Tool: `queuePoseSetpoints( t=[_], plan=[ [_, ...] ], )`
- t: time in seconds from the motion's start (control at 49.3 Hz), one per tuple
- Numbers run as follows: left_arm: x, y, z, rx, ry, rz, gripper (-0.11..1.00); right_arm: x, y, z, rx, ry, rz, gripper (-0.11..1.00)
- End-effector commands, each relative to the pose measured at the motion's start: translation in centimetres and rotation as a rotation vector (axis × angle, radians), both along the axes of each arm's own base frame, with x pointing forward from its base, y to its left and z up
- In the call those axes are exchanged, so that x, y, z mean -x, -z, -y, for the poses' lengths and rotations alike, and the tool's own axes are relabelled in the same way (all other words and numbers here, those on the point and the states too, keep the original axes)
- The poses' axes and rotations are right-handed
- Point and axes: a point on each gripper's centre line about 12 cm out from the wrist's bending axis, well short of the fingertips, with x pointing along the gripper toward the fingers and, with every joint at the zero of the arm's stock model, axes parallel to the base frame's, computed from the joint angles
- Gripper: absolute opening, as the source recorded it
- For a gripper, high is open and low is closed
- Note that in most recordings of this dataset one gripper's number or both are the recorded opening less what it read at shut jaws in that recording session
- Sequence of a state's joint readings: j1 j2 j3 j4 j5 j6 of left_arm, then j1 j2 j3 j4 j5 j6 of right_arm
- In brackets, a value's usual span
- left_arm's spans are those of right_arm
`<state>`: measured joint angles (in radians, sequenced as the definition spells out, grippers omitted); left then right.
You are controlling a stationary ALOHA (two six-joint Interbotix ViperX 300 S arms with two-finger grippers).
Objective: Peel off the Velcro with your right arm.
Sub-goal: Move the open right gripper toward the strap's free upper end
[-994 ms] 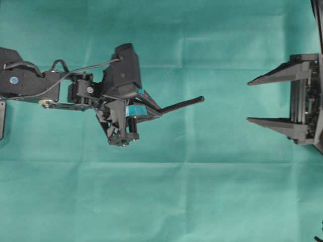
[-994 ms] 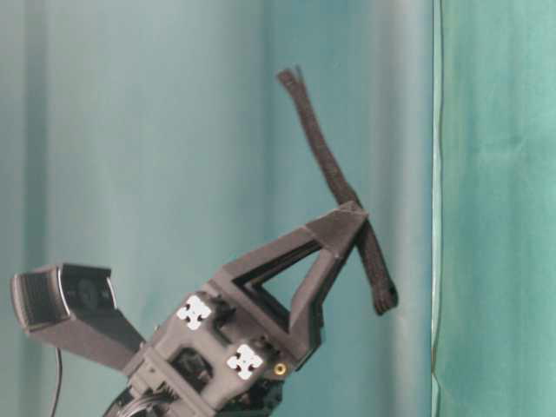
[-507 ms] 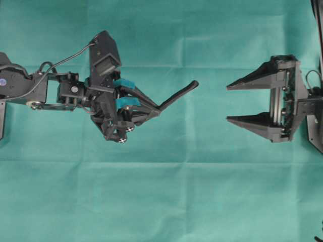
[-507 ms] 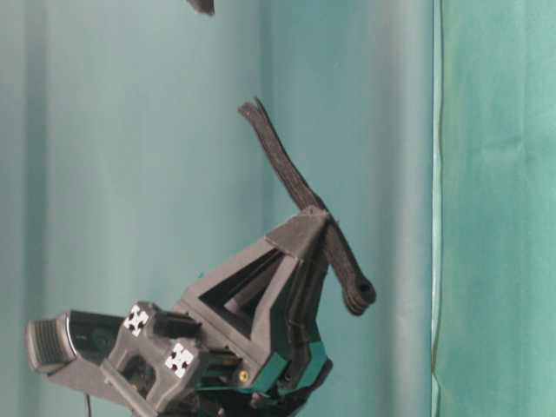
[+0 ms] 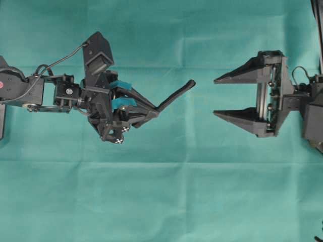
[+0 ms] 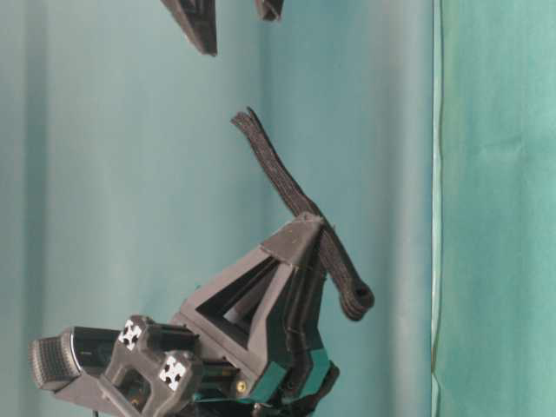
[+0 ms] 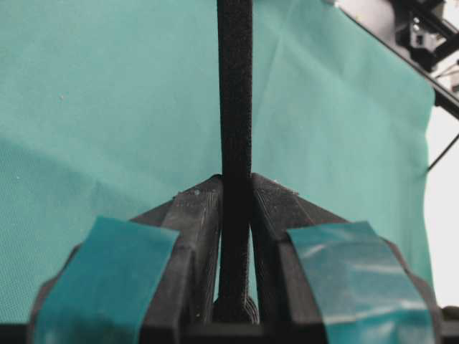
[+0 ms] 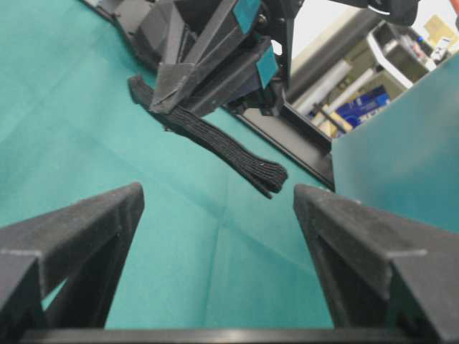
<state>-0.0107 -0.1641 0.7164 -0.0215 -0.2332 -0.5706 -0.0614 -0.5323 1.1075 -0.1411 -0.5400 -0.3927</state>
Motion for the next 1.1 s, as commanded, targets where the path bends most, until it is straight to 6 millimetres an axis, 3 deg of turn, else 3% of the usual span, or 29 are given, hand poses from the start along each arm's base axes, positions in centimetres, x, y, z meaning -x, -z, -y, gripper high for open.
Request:
queuePoseSetpoints(
  t=[0.0, 1.075],
  plan=[
    [0.1, -1.4, 0.2, 0.002, 0.004, 0.044, 0.1, -0.7, -0.8, 0.3, 0.002, 0.007, 0.027, 0.81],
    [0.1, -1.4, 0.2, 0.003, 0.003, 0.049, 0.1, -3.2, 1.0, 0.9, -0.002, 0.013, 0.025, 0.81]
  ],
)
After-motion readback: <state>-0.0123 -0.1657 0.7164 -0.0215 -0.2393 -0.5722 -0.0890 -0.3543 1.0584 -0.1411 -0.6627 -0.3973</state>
